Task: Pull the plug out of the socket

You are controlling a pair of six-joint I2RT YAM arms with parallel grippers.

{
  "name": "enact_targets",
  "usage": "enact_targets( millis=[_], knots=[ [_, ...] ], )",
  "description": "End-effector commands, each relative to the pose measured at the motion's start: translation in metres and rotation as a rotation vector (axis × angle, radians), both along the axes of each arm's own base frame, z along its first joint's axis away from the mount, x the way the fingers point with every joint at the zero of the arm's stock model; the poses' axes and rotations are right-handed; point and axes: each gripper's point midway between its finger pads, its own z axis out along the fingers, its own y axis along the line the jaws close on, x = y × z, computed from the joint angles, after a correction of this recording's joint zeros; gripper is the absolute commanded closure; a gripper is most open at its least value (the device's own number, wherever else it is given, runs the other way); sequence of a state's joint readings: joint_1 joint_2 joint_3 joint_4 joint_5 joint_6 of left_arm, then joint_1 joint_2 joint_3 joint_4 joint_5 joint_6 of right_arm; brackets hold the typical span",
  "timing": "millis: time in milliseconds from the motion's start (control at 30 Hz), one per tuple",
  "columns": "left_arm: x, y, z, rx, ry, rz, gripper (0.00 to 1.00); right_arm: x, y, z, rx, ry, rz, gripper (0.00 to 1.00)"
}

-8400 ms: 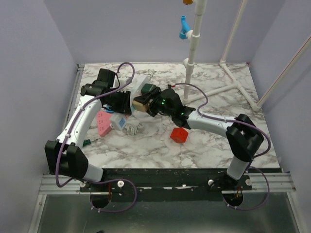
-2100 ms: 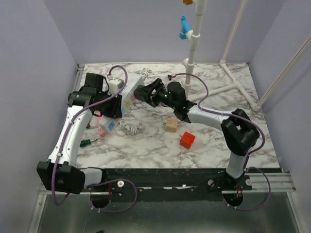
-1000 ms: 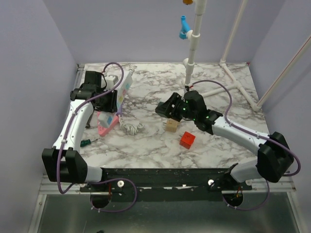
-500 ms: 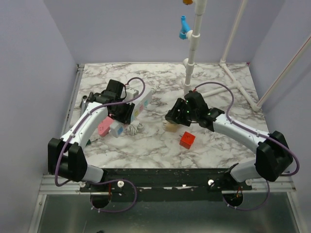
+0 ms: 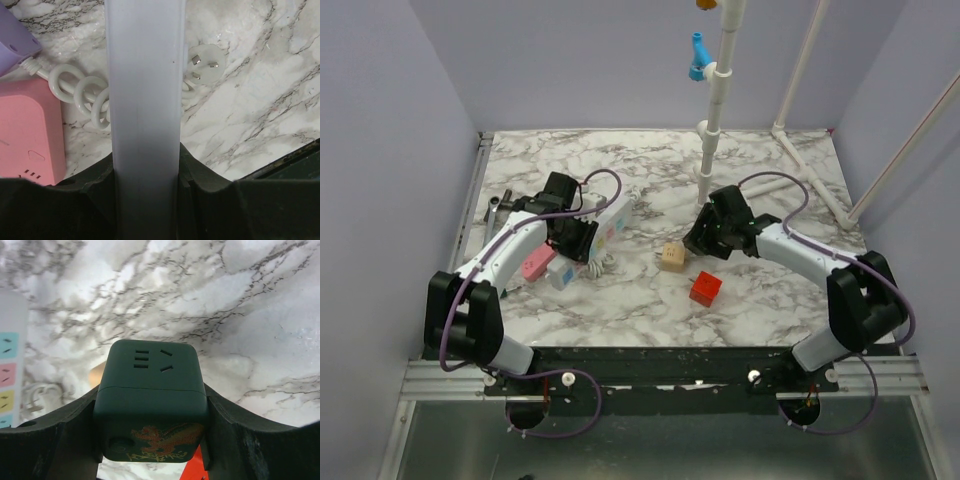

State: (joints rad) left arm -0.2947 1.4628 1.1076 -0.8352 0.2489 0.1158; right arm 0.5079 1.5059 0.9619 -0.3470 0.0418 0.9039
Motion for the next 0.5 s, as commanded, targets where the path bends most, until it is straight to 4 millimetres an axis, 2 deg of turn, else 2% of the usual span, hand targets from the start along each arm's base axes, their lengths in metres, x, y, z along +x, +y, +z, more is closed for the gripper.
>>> enact_targets(
  millis=[0,33,100,133,233,300,433,467],
  knots=[
    [0.008,-0.008,0.005,-0.045,-0.066,-0.034,1.0,0.002,-0.008,-0.03,-0.072,0.062,-0.024,0.67],
    [0.006,-0.007,0.001,-0.042,-0.061,-0.033,0.95,0.002,-0.009,-0.033,-0.083,0.066,-0.029,0.65],
    [0.004,-0.006,0.0,-0.043,-0.068,-0.033,0.77,-0.001,-0.012,-0.041,-0.088,0.078,-0.041,0.57],
    [0.004,-0.006,0.0,-0.044,-0.07,-0.033,0.69,-0.001,-0.012,-0.043,-0.084,0.078,-0.043,0.5],
    [0.002,-0.007,0.001,-0.052,-0.072,-0.037,0.59,-0.006,-0.014,-0.049,-0.085,0.093,-0.052,0.34],
    [0.003,-0.007,0.005,-0.055,-0.086,-0.036,0.48,-0.008,-0.016,-0.051,-0.095,0.101,-0.057,0.24],
    [0.005,-0.008,0.017,-0.061,-0.11,-0.036,0.14,-0.01,-0.021,-0.051,-0.115,0.106,-0.061,0.1],
    [0.005,-0.008,0.021,-0.066,-0.118,-0.037,0.06,-0.011,-0.022,-0.05,-0.12,0.106,-0.06,0.02]
  ],
)
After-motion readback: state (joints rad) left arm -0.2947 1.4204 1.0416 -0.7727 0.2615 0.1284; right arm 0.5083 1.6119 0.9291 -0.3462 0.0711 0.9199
